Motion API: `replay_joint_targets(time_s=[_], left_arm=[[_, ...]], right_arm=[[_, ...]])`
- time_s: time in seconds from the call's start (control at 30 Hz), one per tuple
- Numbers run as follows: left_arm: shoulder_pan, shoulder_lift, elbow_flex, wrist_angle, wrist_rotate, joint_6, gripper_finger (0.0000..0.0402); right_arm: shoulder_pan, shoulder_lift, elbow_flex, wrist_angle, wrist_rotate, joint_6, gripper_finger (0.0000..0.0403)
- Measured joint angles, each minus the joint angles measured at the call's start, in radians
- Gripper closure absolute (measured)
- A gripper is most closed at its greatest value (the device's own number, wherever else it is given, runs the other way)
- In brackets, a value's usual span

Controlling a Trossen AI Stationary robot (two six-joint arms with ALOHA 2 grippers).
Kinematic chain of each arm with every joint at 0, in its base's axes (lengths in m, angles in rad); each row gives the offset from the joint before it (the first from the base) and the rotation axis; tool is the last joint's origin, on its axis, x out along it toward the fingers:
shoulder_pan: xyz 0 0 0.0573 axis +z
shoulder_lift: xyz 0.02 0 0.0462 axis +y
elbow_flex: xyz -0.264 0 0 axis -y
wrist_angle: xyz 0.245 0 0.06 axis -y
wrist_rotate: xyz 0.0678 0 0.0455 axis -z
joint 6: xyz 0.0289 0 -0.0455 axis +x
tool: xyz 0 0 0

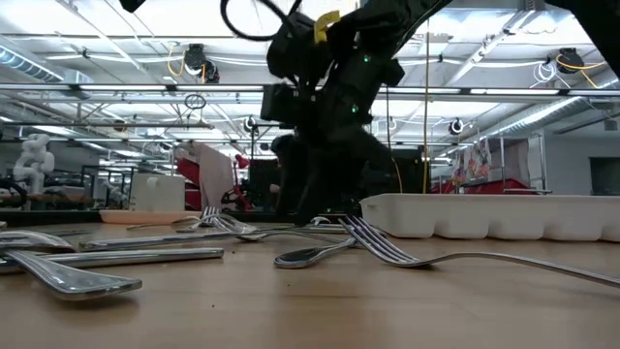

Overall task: Sort silverware
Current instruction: Put the silver knife into the white silverware tray

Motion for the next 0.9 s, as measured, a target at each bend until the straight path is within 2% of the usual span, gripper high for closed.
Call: replay_joint_targets(time_s=[0.3, 0.4, 0.63, 0.9], left_arm=[[0.000, 0.000, 0.000, 0.000, 0.000, 0.000, 0.0355], [0.000, 0.000, 0.000, 0.000, 0.000, 0.000, 0.0355], [0.000, 0.000, 0.000, 0.000, -0.001, 0.002, 0.0355], [0.000, 0.000, 0.000, 0.000, -0.004, 0.004, 0.0355]], right_arm=[[0.011, 0.057, 0.004, -0.002, 0.006, -0.018, 0.0163], [0.014, 0.058, 0.003, -0.007, 0.025, -0.040, 0.0209], [0.017, 0.059, 0.002, -0.053, 0.029, -0.011, 0.0376], [0.021, 0.060, 0.011, -0.061, 0.047, 0.126, 0.0390]])
